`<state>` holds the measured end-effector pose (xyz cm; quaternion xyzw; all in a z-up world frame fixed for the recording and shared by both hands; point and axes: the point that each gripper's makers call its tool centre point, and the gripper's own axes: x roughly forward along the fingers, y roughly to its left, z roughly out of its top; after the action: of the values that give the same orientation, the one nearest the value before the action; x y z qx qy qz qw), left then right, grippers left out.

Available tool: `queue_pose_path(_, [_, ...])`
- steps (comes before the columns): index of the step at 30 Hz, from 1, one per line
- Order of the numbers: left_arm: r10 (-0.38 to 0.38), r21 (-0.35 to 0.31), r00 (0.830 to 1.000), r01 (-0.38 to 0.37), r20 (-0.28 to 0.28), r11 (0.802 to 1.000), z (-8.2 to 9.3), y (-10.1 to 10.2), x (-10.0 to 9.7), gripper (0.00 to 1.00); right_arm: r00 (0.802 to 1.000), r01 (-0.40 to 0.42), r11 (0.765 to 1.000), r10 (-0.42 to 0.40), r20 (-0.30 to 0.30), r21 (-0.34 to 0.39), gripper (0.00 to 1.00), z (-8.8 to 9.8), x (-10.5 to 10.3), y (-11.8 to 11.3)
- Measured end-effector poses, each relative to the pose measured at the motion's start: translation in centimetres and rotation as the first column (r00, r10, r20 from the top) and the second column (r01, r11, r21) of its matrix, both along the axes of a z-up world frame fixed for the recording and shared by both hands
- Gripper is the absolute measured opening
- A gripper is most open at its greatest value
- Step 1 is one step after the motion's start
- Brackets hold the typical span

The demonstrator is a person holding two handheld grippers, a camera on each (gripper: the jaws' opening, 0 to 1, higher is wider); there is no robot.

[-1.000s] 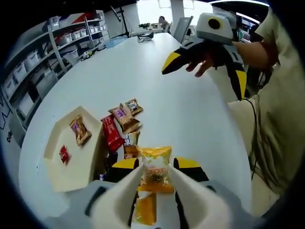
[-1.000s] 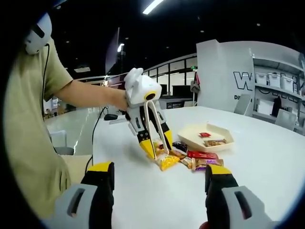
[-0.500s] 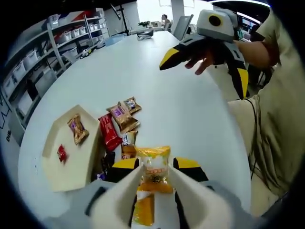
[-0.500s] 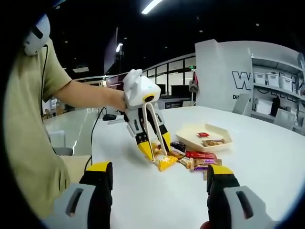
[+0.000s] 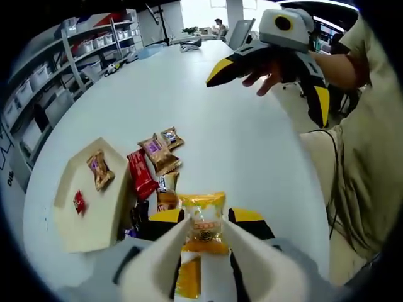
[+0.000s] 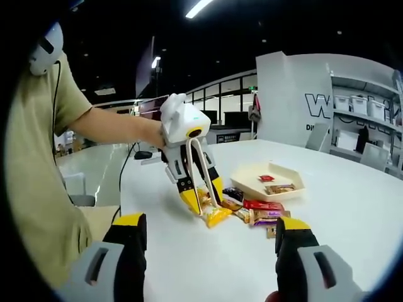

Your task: Place the target food into the container with the food tongs after gripping and lifting it, then release it inside without dropping or visibly crushing the food.

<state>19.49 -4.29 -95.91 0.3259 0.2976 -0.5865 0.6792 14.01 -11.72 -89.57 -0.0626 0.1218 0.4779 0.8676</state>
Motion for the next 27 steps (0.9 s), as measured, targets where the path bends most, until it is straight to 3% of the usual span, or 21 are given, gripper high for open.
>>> queue_pose_path(27, [0.009,-0.011,1.0,-0.009,0.007,1.0,0.18,0.06,-0.14,0.22,1.0,-0.011,1.0,0.011,0.001,0.008,0.83,0.18,-0.09,0.1])
